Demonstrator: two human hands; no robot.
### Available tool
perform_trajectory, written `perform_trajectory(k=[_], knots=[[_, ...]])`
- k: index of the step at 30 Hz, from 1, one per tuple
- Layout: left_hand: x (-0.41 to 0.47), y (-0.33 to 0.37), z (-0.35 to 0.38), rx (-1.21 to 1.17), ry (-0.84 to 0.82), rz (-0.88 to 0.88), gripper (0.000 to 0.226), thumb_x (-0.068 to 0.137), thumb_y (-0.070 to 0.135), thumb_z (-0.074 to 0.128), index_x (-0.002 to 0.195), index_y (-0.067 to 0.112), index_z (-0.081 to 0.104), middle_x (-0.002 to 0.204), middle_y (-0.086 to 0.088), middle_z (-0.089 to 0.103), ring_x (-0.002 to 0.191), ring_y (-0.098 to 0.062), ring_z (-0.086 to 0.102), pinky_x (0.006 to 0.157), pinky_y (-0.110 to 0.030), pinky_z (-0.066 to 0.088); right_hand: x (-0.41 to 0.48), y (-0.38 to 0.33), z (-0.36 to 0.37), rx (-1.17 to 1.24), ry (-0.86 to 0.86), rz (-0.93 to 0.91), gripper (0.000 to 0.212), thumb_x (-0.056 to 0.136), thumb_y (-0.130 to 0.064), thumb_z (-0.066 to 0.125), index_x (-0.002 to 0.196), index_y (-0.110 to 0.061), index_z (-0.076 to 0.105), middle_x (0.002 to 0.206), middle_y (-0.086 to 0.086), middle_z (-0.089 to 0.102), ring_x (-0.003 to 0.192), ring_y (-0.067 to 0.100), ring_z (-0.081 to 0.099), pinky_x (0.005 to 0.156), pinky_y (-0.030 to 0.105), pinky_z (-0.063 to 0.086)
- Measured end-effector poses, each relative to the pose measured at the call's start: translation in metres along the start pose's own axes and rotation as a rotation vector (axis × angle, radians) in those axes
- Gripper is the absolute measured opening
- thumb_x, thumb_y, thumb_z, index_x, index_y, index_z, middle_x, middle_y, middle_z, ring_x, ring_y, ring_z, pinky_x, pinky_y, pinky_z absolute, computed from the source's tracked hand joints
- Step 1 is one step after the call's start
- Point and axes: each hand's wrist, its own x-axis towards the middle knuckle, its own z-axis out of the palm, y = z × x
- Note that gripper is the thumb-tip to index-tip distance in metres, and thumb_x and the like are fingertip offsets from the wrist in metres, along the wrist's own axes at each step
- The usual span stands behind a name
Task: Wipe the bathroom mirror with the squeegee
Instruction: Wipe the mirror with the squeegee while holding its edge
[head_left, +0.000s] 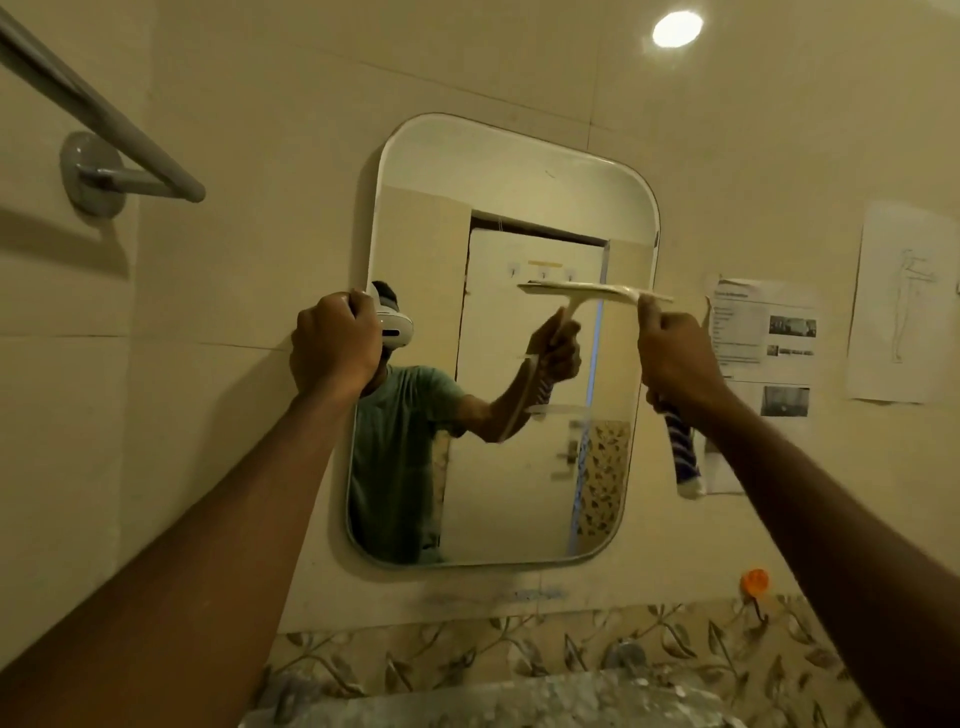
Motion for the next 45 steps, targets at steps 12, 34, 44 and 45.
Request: perform_trajectory(k=[12,34,44,45], knots=[[-0.013,-0.015,0.000,0.002,-0.039,-0.046,0.045,0.099,0.034,0.035,0.099,0.004,0.068,0.102,-0.021,0.068,0.095,-0.038,0.063,0.070,-0.035,0.044,-0.140,0.085,0.050,-0.141,-0.153,0.179,0.061,0.101,-0.046,0.027,0.069,-0.007,0.062,0.059,0.009,0.062,0.041,0.016,0.052,0.039,0.027,0.044],[-0.041,-0.037,-0.010,0.033,-0.143,-0.093,0.046,0.100,0.035,0.035,0.095,0.007,0.071,0.095,-0.017,0.068,0.083,-0.031,0.058,0.066,-0.034,0.036,-0.127,0.085,0.038,0.003,-0.084,0.163,0.064,0.101,-0.048,0.029,0.073,0.000,0.061,0.058,0.010,0.054,0.045,0.019,0.046,0.046,0.031,0.044],[-0.052,-0.054,-0.010,0.034,-0.163,-0.067,0.043,0.101,0.034,0.037,0.094,0.006,0.068,0.080,-0.010,0.062,0.072,-0.020,0.052,0.061,-0.029,0.034,-0.165,0.103,0.087,0.000,-0.011,0.206,0.057,0.102,-0.042,0.028,0.065,-0.008,0.056,0.057,0.013,0.060,0.042,0.021,0.051,0.042,0.032,0.041],[-0.053,-0.055,-0.010,0.032,-0.164,-0.063,0.043,0.101,0.034,0.037,0.094,0.006,0.068,0.079,-0.009,0.062,0.072,-0.020,0.053,0.061,-0.029,0.034,-0.179,0.106,0.091,-0.036,-0.015,0.213,0.056,0.102,-0.041,0.028,0.059,-0.011,0.049,0.052,0.008,0.052,0.041,0.017,0.043,0.044,0.030,0.035]])
